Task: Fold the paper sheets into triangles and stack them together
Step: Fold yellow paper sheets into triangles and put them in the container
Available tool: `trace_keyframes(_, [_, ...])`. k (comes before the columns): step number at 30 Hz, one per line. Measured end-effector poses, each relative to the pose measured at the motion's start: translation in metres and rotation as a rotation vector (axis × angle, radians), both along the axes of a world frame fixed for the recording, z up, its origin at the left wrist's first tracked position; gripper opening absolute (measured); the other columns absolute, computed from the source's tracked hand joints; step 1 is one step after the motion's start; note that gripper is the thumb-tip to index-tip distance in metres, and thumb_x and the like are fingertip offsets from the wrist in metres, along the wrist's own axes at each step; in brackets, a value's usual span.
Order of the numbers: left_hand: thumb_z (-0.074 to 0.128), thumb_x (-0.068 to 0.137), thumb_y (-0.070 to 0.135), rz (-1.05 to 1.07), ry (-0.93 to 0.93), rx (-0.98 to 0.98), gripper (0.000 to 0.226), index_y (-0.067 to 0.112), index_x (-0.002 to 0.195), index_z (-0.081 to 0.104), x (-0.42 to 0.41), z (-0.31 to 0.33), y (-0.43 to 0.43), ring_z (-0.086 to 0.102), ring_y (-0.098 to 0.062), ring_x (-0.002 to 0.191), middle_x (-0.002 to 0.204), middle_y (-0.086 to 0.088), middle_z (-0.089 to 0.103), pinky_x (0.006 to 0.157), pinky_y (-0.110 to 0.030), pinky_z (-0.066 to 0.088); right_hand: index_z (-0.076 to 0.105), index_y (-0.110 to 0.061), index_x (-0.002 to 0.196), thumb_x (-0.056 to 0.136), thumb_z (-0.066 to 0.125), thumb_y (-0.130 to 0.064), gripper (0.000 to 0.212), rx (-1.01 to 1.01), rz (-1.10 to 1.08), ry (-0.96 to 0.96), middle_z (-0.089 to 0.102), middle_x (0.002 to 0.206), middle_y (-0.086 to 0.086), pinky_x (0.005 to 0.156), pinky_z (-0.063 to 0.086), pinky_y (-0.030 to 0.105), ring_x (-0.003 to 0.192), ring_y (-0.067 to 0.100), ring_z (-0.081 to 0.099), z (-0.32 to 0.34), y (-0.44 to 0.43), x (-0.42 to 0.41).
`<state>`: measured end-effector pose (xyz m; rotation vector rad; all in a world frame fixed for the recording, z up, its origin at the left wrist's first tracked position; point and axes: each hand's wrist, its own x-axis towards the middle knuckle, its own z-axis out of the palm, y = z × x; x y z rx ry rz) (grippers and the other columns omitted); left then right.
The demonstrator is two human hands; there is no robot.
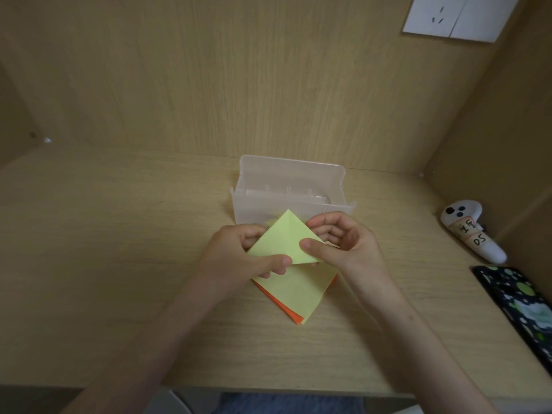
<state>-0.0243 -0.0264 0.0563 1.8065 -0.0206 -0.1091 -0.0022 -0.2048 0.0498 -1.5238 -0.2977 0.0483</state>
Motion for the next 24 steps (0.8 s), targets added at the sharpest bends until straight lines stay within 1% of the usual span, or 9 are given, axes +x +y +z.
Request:
trace_keyframes(3, [0.08, 0.069, 0.013, -0.002, -0.009, 0.021, 0.022, 0.021, 0.087, 0.069, -0.002, 0.003, -0.001, 0.07, -0.008, 0.07, 0.069, 0.001, 0.074, 0.07, -0.024, 0.056, 0.064, -0.008, 0.091, 0.071, 0.076, -0.001, 0.025, 0.005, 0.004, 0.026, 0.065, 0.078, 0.004, 0.059, 0.052, 0.021, 0.072, 0.016, 0.059, 0.0, -0.001, 0.0])
trace_keyframes(6, [0.08, 0.069, 0.012, 0.034, -0.014, -0.031, 0.022, 0.022, 0.085, 0.068, -0.003, 0.005, -0.001, 0.071, -0.011, 0.074, 0.069, 0.0, 0.074, 0.072, -0.023, 0.056, 0.064, -0.01, 0.102, 0.066, 0.08, -0.023, 0.042, 0.01, 0.057, 0.155, 0.066, 0.084, 0.003, 0.059, 0.05, 0.024, 0.071, 0.014, 0.061, 0.001, -0.003, 0.001])
trace_keyframes(8, [0.079, 0.069, 0.012, 0.067, -0.027, -0.046, 0.022, 0.023, 0.085, 0.068, -0.004, 0.006, 0.0, 0.071, -0.01, 0.072, 0.068, 0.001, 0.074, 0.068, -0.02, 0.055, 0.065, -0.01, 0.103, 0.06, 0.079, -0.031, 0.05, -0.045, 0.102, 0.214, 0.066, 0.078, 0.003, 0.056, 0.048, 0.023, 0.066, 0.013, 0.06, 0.001, -0.005, 0.0])
trace_keyframes(10, [0.079, 0.07, 0.012, 0.074, -0.039, -0.056, 0.023, 0.023, 0.086, 0.067, -0.005, 0.008, 0.0, 0.071, -0.009, 0.071, 0.068, 0.001, 0.074, 0.066, -0.018, 0.054, 0.065, -0.008, 0.091, 0.064, 0.077, -0.026, 0.035, -0.1, 0.137, 0.232, 0.062, 0.065, -0.001, 0.05, 0.043, 0.019, 0.057, 0.009, 0.055, 0.0, -0.005, -0.003])
trace_keyframes(12, [0.079, 0.07, 0.01, 0.061, -0.049, -0.059, 0.025, 0.022, 0.088, 0.067, -0.006, 0.009, 0.0, 0.071, -0.011, 0.071, 0.069, 0.0, 0.074, 0.067, -0.02, 0.055, 0.067, -0.008, 0.079, 0.068, 0.073, -0.022, 0.02, -0.158, 0.171, 0.226, 0.058, 0.056, -0.002, 0.046, 0.037, 0.018, 0.051, 0.008, 0.049, 0.001, -0.003, -0.005])
trace_keyframes(15, [0.079, 0.069, 0.008, 0.047, -0.059, -0.055, 0.028, 0.021, 0.09, 0.065, -0.006, 0.01, 0.0, 0.071, -0.011, 0.07, 0.07, 0.0, 0.074, 0.065, -0.02, 0.056, 0.07, -0.008, 0.07, 0.072, 0.076, -0.016, 0.01, -0.19, 0.196, 0.182, 0.058, 0.053, -0.001, 0.047, 0.034, 0.018, 0.05, 0.009, 0.045, 0.002, 0.0, -0.005])
trace_keyframes(18, [0.079, 0.069, 0.006, 0.049, -0.068, -0.06, 0.028, 0.02, 0.088, 0.064, -0.007, 0.012, 0.0, 0.07, -0.006, 0.064, 0.067, 0.002, 0.074, 0.059, -0.015, 0.053, 0.071, -0.008, 0.07, 0.079, 0.069, -0.007, 0.008, -0.167, 0.175, 0.153, 0.063, 0.057, -0.003, 0.047, 0.035, 0.017, 0.051, 0.006, 0.048, 0.004, 0.003, -0.006])
trace_keyframes(20, [0.078, 0.07, 0.006, 0.051, -0.071, -0.056, 0.028, 0.02, 0.088, 0.063, -0.007, 0.013, 0.0, 0.068, -0.004, 0.063, 0.066, 0.003, 0.073, 0.057, -0.012, 0.051, 0.071, -0.006, 0.071, 0.079, 0.068, -0.005, 0.009, -0.148, 0.15, 0.151, 0.065, 0.058, -0.002, 0.046, 0.035, 0.016, 0.051, 0.006, 0.048, 0.003, 0.004, -0.007])
trace_keyframes(24, [0.078, 0.07, 0.009, 0.054, -0.074, -0.058, 0.027, 0.02, 0.09, 0.064, -0.007, 0.012, 0.001, 0.069, -0.005, 0.066, 0.068, 0.002, 0.074, 0.06, -0.014, 0.052, 0.069, -0.003, 0.064, 0.077, 0.07, -0.005, 0.013, -0.073, 0.073, 0.193, 0.064, 0.057, 0.003, 0.046, 0.034, 0.018, 0.051, 0.008, 0.046, 0.0, 0.008, -0.011])
